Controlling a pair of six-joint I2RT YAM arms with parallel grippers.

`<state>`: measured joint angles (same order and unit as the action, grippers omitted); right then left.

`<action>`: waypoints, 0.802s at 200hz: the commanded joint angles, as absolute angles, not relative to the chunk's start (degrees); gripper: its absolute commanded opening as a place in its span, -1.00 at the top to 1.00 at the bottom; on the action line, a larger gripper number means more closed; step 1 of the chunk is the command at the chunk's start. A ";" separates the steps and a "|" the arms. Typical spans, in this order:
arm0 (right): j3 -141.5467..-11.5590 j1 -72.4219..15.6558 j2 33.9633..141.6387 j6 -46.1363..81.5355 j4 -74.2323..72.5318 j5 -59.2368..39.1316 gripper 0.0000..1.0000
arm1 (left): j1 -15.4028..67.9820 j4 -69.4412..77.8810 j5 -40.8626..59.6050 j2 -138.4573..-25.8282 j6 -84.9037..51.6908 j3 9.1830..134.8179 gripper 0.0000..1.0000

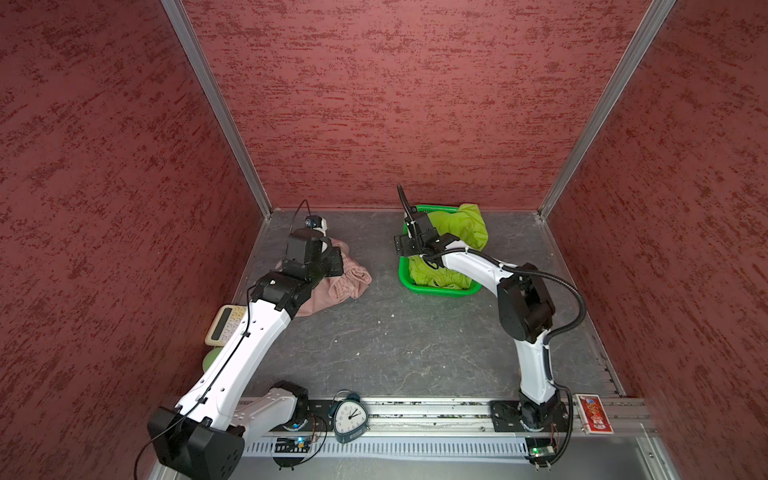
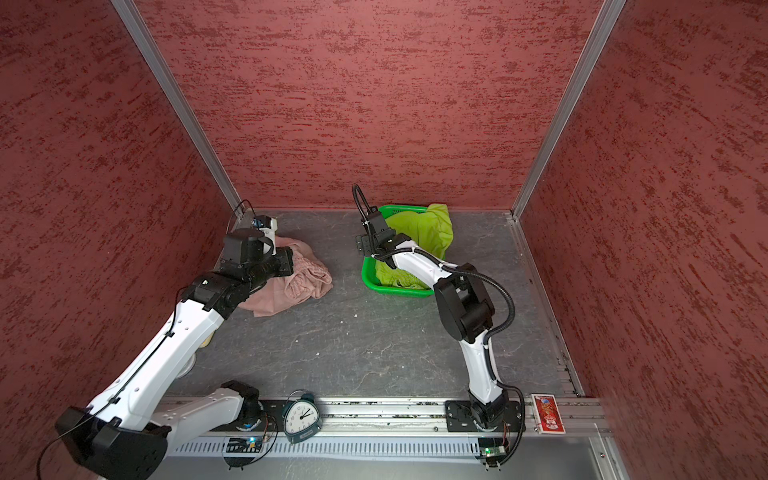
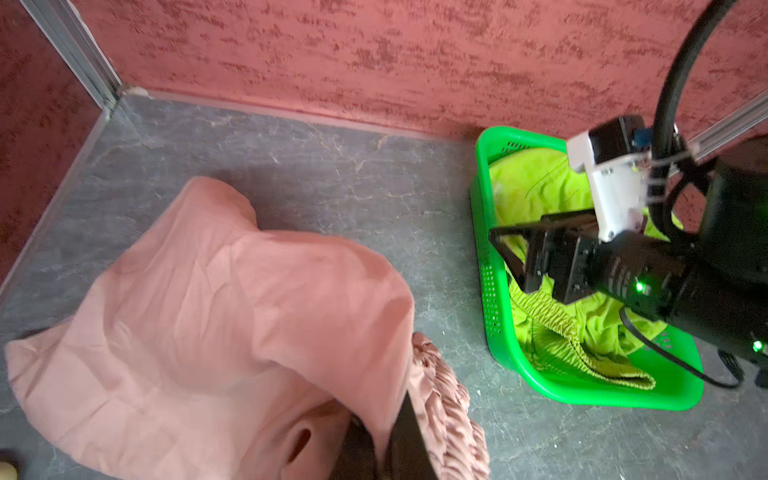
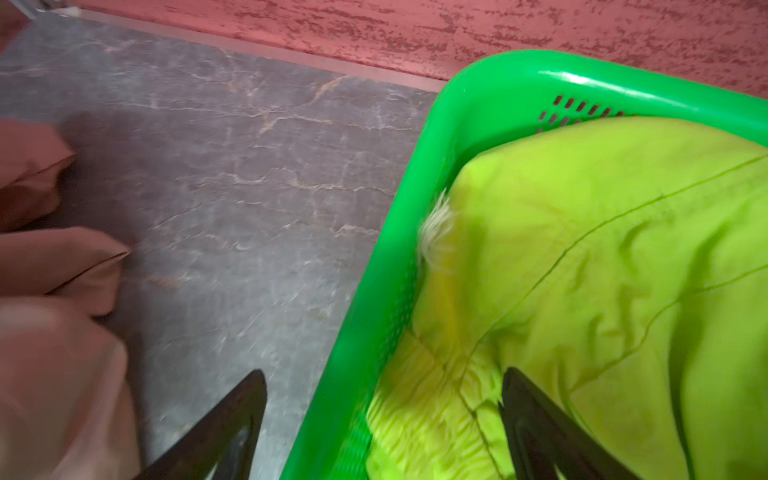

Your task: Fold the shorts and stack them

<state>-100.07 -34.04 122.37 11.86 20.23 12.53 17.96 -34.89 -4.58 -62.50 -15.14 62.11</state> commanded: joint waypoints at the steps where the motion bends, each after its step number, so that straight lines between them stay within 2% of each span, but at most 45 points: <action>1: -105.49 -34.01 125.85 12.33 23.37 16.48 -0.77 | 18.01 -33.09 -1.25 -61.97 -17.05 60.29 1.00; 34: -110.19 -33.89 130.09 12.48 26.69 18.07 -0.70 | 18.02 -32.61 0.32 -61.00 -17.55 58.76 1.00; 63: -109.10 -32.65 129.46 13.32 28.67 20.04 -0.60 | 17.93 -32.79 0.07 -60.78 -17.20 58.45 1.00; 93: -102.34 -30.15 124.56 14.32 26.15 20.13 -0.48 | 18.00 -32.09 1.22 -61.51 -17.23 57.94 1.00; 141: -88.99 -25.26 116.01 13.53 22.06 20.26 -0.42 | 18.37 -30.81 2.20 -62.73 -17.49 57.34 1.00; 160: -85.12 -22.36 113.69 13.53 20.63 19.49 -0.31 | 18.45 -30.33 2.33 -63.34 -17.59 57.17 1.00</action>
<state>-88.55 -25.58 117.89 13.58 23.73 18.24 18.06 -32.80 1.28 -62.76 -17.19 57.89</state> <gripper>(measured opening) 0.689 0.064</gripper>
